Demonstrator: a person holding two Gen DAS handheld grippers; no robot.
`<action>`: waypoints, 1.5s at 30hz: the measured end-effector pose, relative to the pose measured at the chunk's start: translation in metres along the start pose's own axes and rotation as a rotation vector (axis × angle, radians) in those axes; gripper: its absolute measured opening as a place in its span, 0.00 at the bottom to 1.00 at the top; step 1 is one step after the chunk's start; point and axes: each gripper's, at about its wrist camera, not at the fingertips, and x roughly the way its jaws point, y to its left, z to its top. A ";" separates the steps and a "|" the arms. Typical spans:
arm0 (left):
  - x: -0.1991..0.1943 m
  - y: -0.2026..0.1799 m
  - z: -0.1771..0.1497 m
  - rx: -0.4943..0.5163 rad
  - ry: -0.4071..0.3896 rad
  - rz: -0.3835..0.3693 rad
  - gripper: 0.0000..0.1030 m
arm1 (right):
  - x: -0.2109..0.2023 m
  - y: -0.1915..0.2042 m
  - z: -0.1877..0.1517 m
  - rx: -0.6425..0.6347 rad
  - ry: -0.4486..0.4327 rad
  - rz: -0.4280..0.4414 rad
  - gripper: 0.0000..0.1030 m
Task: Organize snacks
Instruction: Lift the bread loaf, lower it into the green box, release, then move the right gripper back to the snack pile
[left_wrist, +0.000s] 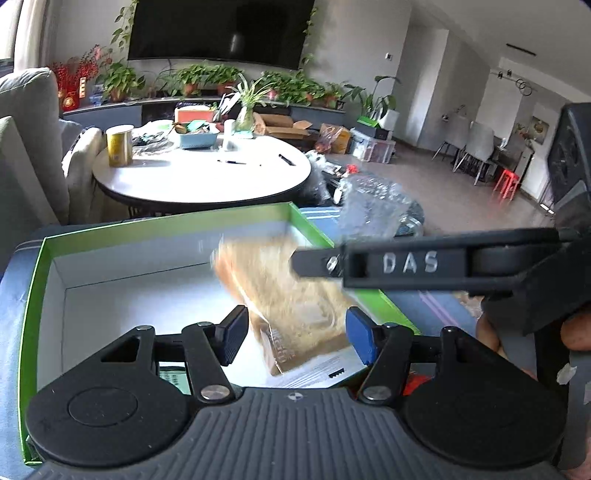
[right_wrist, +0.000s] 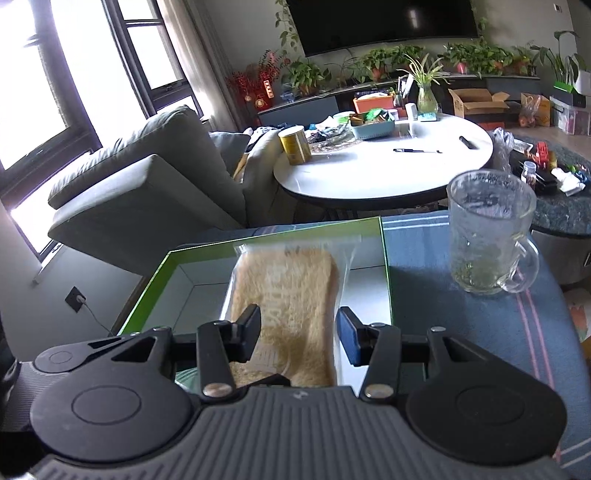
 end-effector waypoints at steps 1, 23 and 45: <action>0.000 0.001 0.000 0.001 0.000 0.007 0.58 | -0.001 -0.001 -0.001 0.002 -0.028 -0.012 0.78; -0.078 -0.009 -0.040 0.034 -0.036 0.007 0.63 | -0.077 -0.008 -0.047 0.060 -0.022 -0.015 0.78; -0.144 0.030 -0.129 -0.078 0.032 0.087 0.64 | -0.093 0.066 -0.109 -0.050 0.090 0.070 0.78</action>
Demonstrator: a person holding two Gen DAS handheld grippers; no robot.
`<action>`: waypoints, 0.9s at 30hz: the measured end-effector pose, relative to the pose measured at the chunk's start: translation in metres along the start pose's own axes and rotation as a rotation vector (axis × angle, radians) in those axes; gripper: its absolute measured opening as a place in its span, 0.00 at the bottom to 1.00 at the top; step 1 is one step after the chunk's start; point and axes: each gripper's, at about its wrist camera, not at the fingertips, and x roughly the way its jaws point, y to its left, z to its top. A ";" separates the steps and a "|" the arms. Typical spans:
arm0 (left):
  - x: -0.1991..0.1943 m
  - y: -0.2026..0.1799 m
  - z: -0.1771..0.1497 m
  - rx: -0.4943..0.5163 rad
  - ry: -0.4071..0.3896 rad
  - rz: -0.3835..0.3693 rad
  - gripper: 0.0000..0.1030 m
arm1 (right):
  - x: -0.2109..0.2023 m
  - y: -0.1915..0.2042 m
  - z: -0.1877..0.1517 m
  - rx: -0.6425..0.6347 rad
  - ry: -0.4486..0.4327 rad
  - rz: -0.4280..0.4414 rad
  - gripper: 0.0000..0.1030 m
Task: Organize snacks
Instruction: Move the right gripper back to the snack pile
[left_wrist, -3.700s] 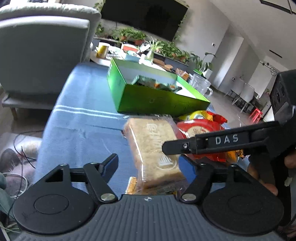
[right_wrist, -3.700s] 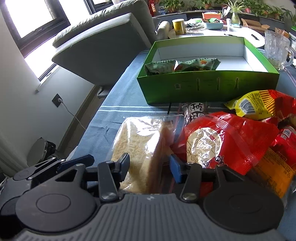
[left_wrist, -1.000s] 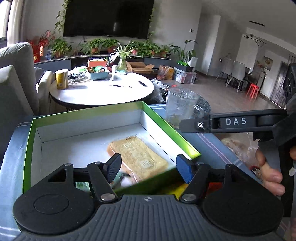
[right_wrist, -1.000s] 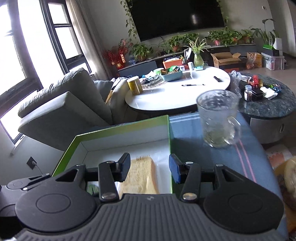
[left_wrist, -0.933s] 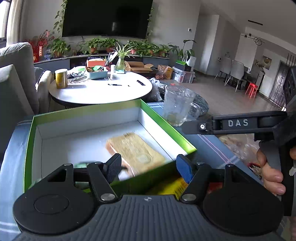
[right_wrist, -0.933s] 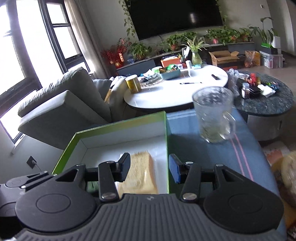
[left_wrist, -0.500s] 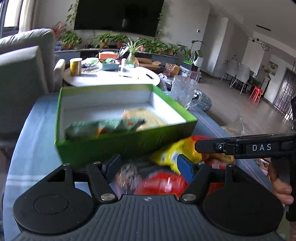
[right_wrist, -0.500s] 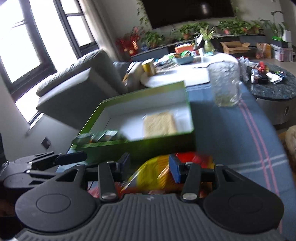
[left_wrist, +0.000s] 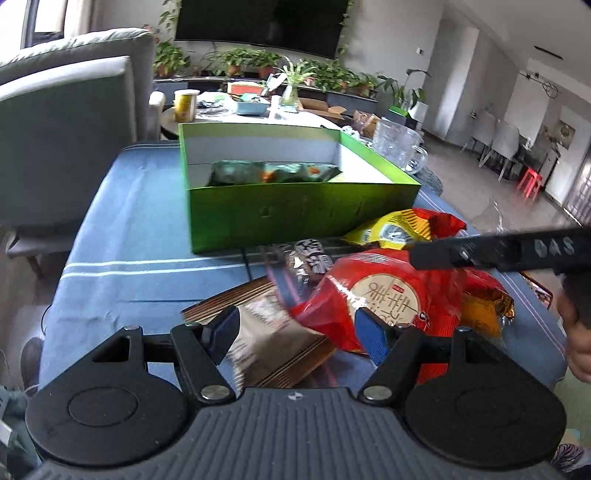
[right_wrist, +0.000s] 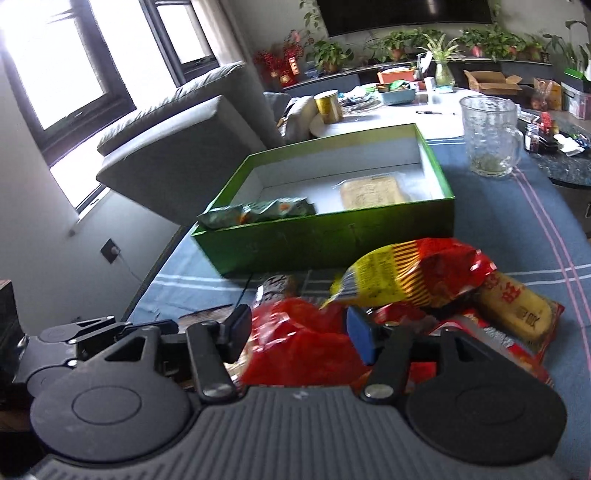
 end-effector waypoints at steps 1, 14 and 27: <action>-0.002 0.004 -0.001 -0.010 -0.004 0.007 0.64 | -0.002 0.004 -0.004 -0.011 0.005 0.005 0.78; -0.010 0.020 -0.002 -0.097 -0.036 0.024 0.65 | -0.015 0.017 -0.035 0.010 0.139 0.029 0.78; 0.006 -0.001 -0.005 -0.044 0.007 -0.017 0.65 | -0.003 -0.006 -0.031 0.220 0.147 0.040 0.78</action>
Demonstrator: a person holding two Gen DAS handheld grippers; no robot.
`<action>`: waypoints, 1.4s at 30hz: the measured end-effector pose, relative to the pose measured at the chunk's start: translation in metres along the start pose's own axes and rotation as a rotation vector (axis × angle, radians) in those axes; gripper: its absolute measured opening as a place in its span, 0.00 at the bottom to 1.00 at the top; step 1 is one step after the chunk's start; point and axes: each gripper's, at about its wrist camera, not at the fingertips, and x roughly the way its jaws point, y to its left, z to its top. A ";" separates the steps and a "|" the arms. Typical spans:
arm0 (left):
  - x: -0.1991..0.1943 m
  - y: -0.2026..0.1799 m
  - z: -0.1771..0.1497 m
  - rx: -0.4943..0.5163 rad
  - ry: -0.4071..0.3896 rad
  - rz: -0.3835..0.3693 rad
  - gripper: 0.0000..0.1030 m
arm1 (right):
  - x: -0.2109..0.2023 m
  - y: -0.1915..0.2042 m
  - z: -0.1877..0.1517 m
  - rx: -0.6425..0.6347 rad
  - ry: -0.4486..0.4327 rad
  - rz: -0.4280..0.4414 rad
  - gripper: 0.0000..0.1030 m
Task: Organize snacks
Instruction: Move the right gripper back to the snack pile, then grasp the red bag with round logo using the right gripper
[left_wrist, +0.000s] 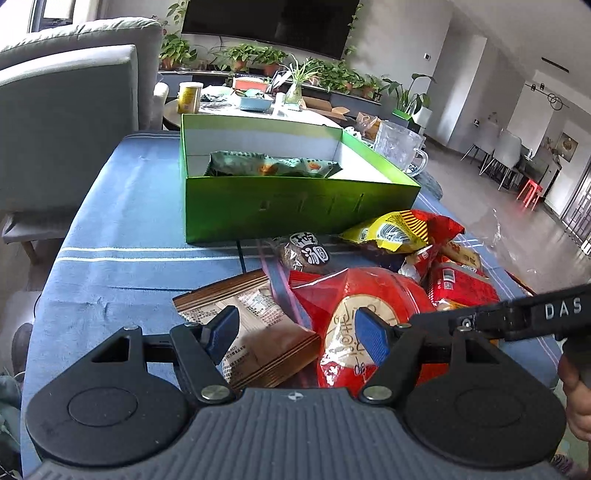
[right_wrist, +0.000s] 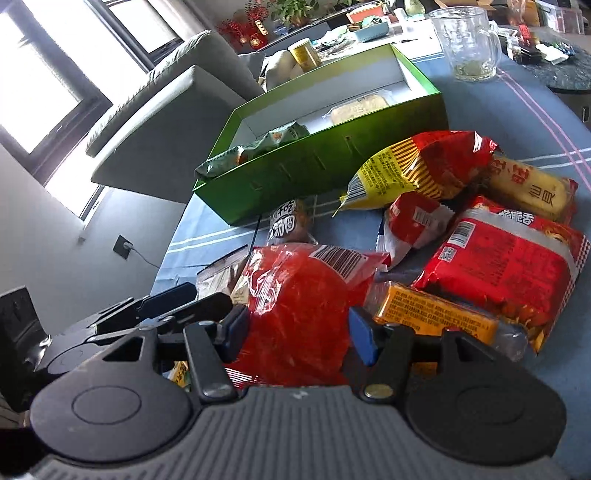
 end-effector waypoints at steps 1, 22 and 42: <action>-0.001 0.001 0.000 -0.005 0.000 0.002 0.65 | 0.000 0.000 -0.001 -0.001 0.005 0.001 0.78; -0.002 0.000 0.005 -0.025 -0.011 0.010 0.65 | -0.015 -0.007 0.006 0.062 -0.016 0.052 0.78; 0.015 -0.041 -0.002 0.130 0.074 -0.157 0.74 | 0.034 0.003 0.030 0.121 0.107 0.007 1.00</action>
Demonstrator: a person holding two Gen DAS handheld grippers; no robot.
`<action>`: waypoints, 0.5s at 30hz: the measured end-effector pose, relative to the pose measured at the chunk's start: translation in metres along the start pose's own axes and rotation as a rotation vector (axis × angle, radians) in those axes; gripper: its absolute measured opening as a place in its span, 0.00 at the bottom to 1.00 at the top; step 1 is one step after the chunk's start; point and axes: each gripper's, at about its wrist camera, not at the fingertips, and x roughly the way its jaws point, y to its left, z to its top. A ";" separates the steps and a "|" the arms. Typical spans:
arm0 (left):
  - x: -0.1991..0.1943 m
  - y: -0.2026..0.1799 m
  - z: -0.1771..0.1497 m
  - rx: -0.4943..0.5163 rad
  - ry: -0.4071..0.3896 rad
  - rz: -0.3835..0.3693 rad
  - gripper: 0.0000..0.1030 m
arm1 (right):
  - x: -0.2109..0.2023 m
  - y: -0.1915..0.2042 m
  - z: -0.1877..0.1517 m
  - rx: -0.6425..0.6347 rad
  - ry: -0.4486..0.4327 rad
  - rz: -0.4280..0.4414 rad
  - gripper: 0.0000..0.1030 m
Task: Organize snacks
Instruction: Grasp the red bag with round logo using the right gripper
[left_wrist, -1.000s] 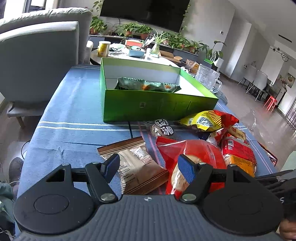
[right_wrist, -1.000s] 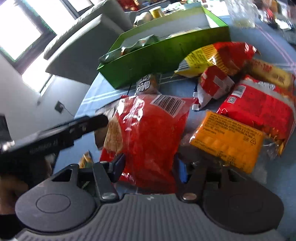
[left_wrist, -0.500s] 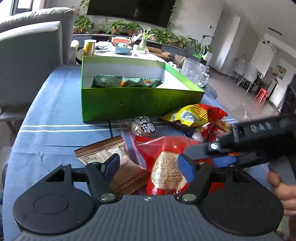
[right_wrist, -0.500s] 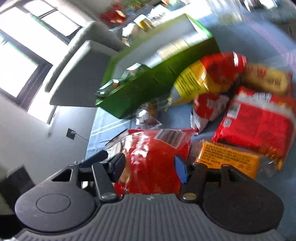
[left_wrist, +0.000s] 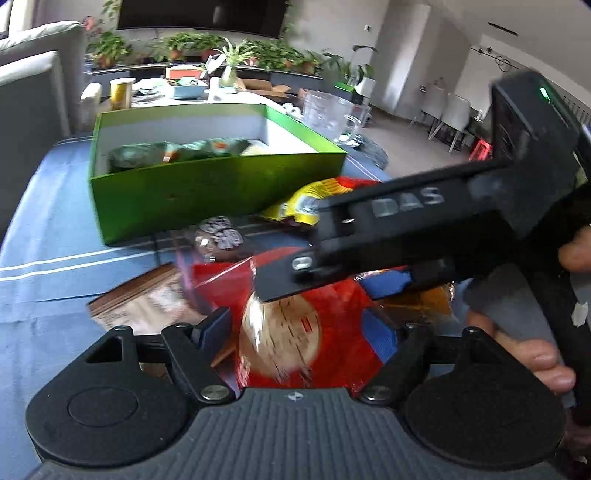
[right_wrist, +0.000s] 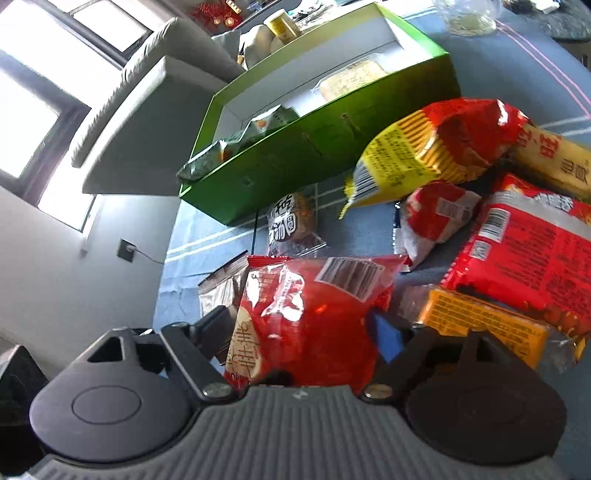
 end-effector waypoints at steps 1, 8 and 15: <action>0.003 0.000 0.001 -0.009 0.004 -0.004 0.75 | 0.002 0.000 0.000 -0.009 -0.001 -0.012 1.00; 0.008 0.012 -0.002 -0.090 0.022 -0.044 0.78 | 0.004 0.000 -0.004 -0.065 -0.005 -0.041 0.98; 0.006 0.014 -0.008 -0.108 0.035 -0.058 0.78 | -0.002 -0.006 -0.010 -0.118 -0.010 -0.005 0.90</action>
